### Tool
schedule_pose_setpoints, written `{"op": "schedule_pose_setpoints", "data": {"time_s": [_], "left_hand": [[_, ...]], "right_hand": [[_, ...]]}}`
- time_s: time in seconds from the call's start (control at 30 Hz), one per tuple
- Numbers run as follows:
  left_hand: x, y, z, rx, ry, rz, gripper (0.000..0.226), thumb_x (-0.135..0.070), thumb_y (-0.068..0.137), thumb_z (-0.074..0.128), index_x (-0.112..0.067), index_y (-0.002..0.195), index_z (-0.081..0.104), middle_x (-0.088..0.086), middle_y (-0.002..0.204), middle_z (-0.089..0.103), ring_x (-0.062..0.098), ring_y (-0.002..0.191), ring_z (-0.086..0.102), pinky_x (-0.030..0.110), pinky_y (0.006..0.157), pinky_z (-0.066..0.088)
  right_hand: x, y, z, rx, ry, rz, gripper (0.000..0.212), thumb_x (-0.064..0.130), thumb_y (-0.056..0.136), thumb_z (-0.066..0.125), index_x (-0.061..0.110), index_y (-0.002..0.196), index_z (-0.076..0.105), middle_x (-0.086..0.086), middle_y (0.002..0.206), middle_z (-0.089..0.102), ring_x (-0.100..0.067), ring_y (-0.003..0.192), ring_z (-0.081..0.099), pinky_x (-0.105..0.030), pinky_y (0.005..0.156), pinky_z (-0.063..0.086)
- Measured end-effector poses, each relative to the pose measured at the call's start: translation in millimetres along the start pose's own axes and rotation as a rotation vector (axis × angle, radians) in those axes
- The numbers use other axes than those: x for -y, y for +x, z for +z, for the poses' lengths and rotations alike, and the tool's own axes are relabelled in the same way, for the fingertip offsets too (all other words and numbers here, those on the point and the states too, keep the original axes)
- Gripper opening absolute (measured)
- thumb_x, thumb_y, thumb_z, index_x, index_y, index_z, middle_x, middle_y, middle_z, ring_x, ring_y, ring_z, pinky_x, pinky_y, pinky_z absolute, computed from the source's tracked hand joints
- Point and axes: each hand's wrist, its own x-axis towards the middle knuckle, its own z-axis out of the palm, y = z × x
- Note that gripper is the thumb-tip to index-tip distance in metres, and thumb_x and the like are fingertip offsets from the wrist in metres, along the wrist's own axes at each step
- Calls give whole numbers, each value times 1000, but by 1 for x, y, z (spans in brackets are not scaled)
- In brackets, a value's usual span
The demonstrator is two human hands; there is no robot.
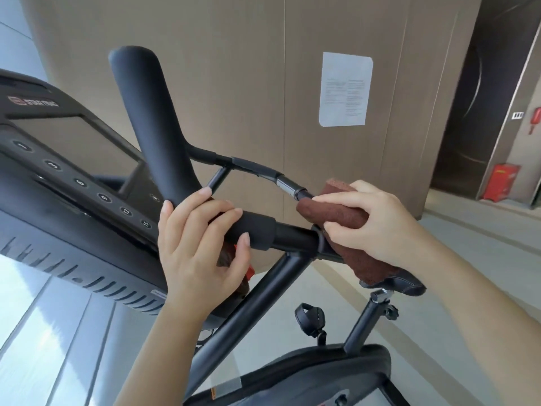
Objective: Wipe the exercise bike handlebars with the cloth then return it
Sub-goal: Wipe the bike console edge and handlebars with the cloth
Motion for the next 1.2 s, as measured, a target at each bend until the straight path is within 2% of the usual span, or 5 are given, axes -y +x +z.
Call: {"op": "schedule_pose_setpoints", "data": {"time_s": [0.33,0.5,0.67,0.83,1.2], "left_hand": [[-42,9,-2,312,58,73,18,-20,86,57,-6,87,67,9,92,67,23,98,57,43,102,27],[-61,12,4,452,129,19,22,-25,88,53,-9,91,68,5,94,67,22,94,59,41,97,31],[-72,10,4,477,168,-95,25,-30,87,56,-9,93,67,5,95,66,21,99,56,40,100,30],[-81,12,5,463,191,-158,26,-31,86,57,-7,90,67,7,94,65,20,97,54,39,101,29],[-93,11,12,412,235,-344,28,-34,79,61,-7,84,63,3,95,63,16,99,53,30,106,21]], "right_hand": [[-37,2,-31,155,-66,-3,37,34,66,63,56,96,62,8,99,56,-8,94,55,-24,83,42],[-31,19,-27,79,75,-131,36,32,73,67,56,99,61,15,102,56,2,100,52,-1,82,34],[-27,28,-7,315,88,-239,32,41,74,61,62,98,55,9,105,52,-8,99,54,-27,85,46],[-62,25,-26,359,78,-272,38,40,72,59,74,87,49,9,99,53,-3,89,55,-23,75,46],[-99,45,-42,252,328,-328,40,23,78,67,59,93,57,16,94,56,2,93,54,-1,78,35]]}}
